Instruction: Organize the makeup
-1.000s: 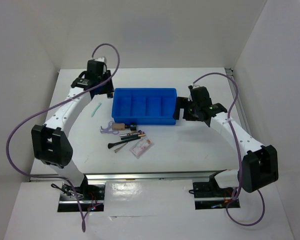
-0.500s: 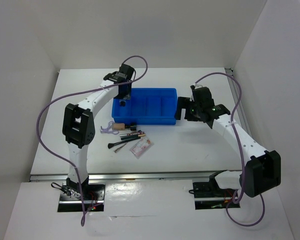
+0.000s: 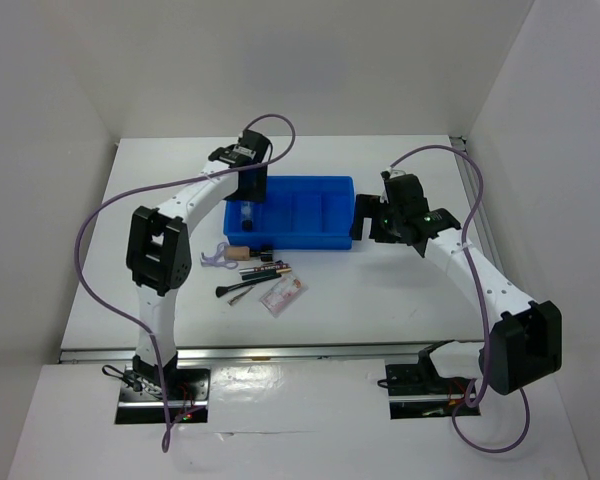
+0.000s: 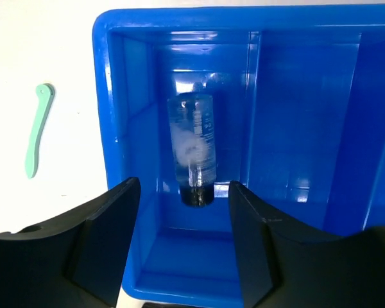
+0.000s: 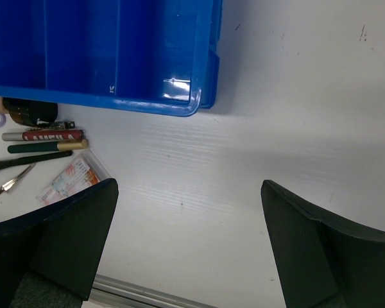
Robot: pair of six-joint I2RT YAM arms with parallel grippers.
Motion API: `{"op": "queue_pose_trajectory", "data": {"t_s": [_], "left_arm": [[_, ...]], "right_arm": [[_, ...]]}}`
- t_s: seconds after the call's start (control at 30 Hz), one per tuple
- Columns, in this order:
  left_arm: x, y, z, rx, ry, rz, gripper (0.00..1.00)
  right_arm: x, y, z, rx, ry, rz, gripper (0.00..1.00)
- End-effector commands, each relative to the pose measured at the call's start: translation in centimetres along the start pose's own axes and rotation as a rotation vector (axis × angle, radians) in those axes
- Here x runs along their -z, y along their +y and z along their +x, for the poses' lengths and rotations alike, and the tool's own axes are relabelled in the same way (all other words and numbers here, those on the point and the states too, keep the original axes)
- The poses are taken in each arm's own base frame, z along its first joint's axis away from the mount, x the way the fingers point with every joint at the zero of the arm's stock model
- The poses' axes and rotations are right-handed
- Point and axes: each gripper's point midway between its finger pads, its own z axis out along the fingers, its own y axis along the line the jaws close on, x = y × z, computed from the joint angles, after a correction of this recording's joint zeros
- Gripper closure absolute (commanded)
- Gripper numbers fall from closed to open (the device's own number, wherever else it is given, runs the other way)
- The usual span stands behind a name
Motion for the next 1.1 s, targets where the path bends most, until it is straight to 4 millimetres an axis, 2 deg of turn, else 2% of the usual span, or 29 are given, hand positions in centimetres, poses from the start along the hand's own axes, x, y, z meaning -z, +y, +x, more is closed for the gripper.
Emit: {"op": "queue_pose_trajectory", "data": {"t_s": [0.0, 0.17, 0.23, 0.33, 0.37, 0.4, 0.47, 0.5, 0.53, 0.57, 0.6, 0.63, 0.77, 0.87, 0.97, 1.0, 1.07], "left_arm": [[2.8, 0.1, -2.5, 0.039, -0.084, 0.028, 0.29], [5.6, 1.1, -4.1, 0.054, -0.155, 0.019, 0.30], [7.0, 2.1, -4.7, 0.066, -0.190, -0.006, 0.36], [7.0, 5.7, -4.4, 0.126, -0.179, -0.050, 0.39], [7.8, 6.7, -4.5, 0.161, -0.192, -0.047, 0.39], [7.1, 8.9, -3.5, 0.188, -0.163, -0.083, 0.39], [7.6, 10.8, -2.6, 0.233, -0.157, -0.084, 0.35], [7.2, 11.3, -2.5, 0.252, -0.164, -0.070, 0.33], [5.7, 12.9, -0.6, 0.276, -0.117, -0.091, 0.31], [5.2, 13.6, 0.1, 0.289, -0.093, -0.091, 0.21], [4.4, 13.5, 0.8, 0.309, -0.060, -0.061, 0.15], [3.6, 14.8, 1.4, 0.337, -0.033, -0.068, 0.13], [0.3, 15.4, 3.3, 0.362, 0.063, -0.035, 0.15], [-2.1, 15.8, 3.6, 0.379, 0.102, -0.032, 0.15], [-3.5, 15.8, 3.3, 0.408, 0.119, -0.028, 0.16], [-4.4, 15.7, 4.0, 0.405, 0.144, -0.033, 0.16], [-5.1, 16.0, 4.1, 0.421, 0.155, -0.040, 0.18]], "right_arm": [[1.0, 0.0, -1.0, -0.005, -0.036, 0.003, 0.00], [1.0, 0.0, -1.0, -0.005, -0.036, 0.003, 0.00], [1.0, 0.0, -1.0, -0.005, -0.036, 0.003, 0.00], [1.1, -0.1, -0.8, -0.005, -0.036, 0.003, 0.00], [1.1, -0.1, -0.8, -0.005, -0.036, 0.003, 0.00], [1.1, -0.1, -0.8, -0.005, -0.036, 0.003, 0.00], [0.9, -0.2, -0.4, -0.005, -0.026, 0.007, 0.00], [0.9, -0.2, -0.4, -0.005, -0.026, 0.007, 0.00], [0.9, -0.1, -0.3, -0.005, -0.023, -0.001, 0.00], [1.0, 0.1, -0.2, -0.004, -0.019, -0.010, 0.00], [0.9, 0.2, -0.5, -0.013, -0.028, -0.013, 0.00], [0.9, 0.2, -0.5, -0.013, -0.028, -0.013, 0.00], [0.9, 0.2, -0.5, -0.013, -0.028, -0.013, 0.00], [1.1, 0.0, 0.0, -0.014, -0.019, -0.010, 0.00], [1.1, 0.0, 0.0, -0.014, -0.019, -0.010, 0.00], [1.1, 0.0, 0.0, -0.014, -0.019, -0.010, 0.00], [1.1, 0.1, 0.0, -0.023, -0.019, -0.010, 0.00]]}}
